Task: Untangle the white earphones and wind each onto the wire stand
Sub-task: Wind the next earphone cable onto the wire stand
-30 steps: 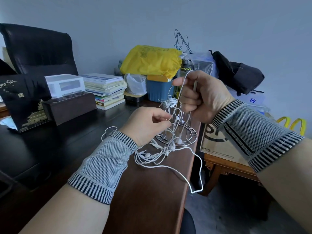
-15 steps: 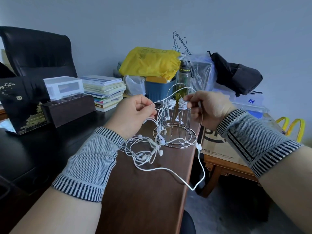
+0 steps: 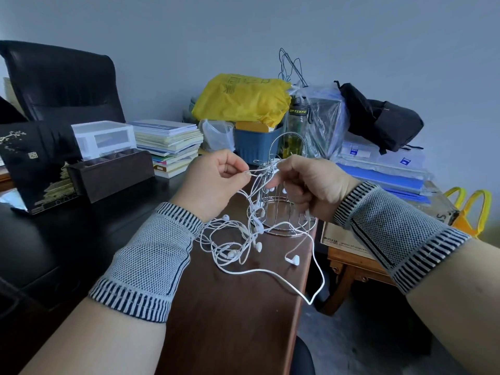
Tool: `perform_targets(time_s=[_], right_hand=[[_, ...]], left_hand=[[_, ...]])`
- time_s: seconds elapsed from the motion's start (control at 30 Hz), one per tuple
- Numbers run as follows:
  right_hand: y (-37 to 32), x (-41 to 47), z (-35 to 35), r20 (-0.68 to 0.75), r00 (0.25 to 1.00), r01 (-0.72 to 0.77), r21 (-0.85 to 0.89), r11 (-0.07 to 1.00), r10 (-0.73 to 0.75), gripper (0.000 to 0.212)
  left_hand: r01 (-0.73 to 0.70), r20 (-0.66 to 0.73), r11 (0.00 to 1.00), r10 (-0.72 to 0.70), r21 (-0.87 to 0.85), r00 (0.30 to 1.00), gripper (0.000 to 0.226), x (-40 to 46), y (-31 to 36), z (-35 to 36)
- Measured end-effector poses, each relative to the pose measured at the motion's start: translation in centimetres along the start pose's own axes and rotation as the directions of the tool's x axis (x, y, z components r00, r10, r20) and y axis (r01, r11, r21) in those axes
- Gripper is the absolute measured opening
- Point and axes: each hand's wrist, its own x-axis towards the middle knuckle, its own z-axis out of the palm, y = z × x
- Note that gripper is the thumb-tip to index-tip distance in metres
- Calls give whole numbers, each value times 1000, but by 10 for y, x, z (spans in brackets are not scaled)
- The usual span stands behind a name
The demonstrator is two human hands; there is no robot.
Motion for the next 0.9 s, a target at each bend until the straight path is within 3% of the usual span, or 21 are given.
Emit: perform_targets(time_s=[0.17, 0.27, 0.37, 0.47, 0.63, 0.8, 0.9], right_hand=[[-4, -5, 3, 109, 993, 38, 29, 999, -41, 30], [-4, -3, 4, 74, 996, 55, 29, 998, -57, 10], [1, 2, -6, -1, 1000, 29, 126, 992, -29, 33], [2, 0, -12, -20, 1000, 3, 188, 982, 0, 21], [0, 0, -12, -8, 1000, -21, 319, 948, 25, 21], [1, 0, -10, 29, 999, -33, 247, 969, 27, 21], [1, 0, -11, 57, 997, -64, 183, 981, 54, 24]], left_hand=[[2, 5, 1000, -2, 4, 1000, 20, 0, -2, 3], [7, -5, 1000, -7, 7, 1000, 20, 0, -3, 3], [13, -30, 1000, -12, 28, 999, 18, 0, -4, 0], [5, -32, 999, -3, 46, 999, 16, 0, -5, 0], [-19, -7, 991, 20, 134, 1000, 10, -1, -8, 2], [1, -26, 977, 5, 212, 1000, 14, 1, -11, 0], [68, -13, 987, -66, 147, 998, 16, 1, -12, 0]])
